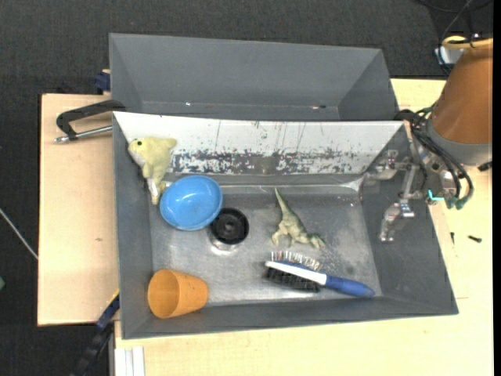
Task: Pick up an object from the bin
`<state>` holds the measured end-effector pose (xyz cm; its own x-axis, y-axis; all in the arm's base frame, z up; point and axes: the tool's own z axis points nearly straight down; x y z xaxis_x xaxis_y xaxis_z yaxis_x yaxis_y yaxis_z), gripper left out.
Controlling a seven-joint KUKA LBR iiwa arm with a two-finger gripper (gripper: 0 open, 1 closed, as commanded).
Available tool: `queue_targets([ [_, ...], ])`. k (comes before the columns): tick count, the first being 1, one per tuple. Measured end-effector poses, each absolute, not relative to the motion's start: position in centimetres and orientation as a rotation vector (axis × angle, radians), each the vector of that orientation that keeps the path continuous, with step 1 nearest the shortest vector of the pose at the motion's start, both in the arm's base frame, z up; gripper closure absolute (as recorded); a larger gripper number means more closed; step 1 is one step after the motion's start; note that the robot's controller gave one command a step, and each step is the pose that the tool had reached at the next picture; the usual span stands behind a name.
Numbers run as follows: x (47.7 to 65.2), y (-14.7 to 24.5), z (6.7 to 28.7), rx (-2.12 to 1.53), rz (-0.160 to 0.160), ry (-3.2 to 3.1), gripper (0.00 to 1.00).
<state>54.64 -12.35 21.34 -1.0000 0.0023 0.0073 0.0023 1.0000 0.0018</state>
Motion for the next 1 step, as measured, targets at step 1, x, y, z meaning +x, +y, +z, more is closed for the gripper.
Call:
queue_targets([
  [1, 50.58, -11.89, 9.92, 0.320, -0.005, -3.118, 0.00],
])
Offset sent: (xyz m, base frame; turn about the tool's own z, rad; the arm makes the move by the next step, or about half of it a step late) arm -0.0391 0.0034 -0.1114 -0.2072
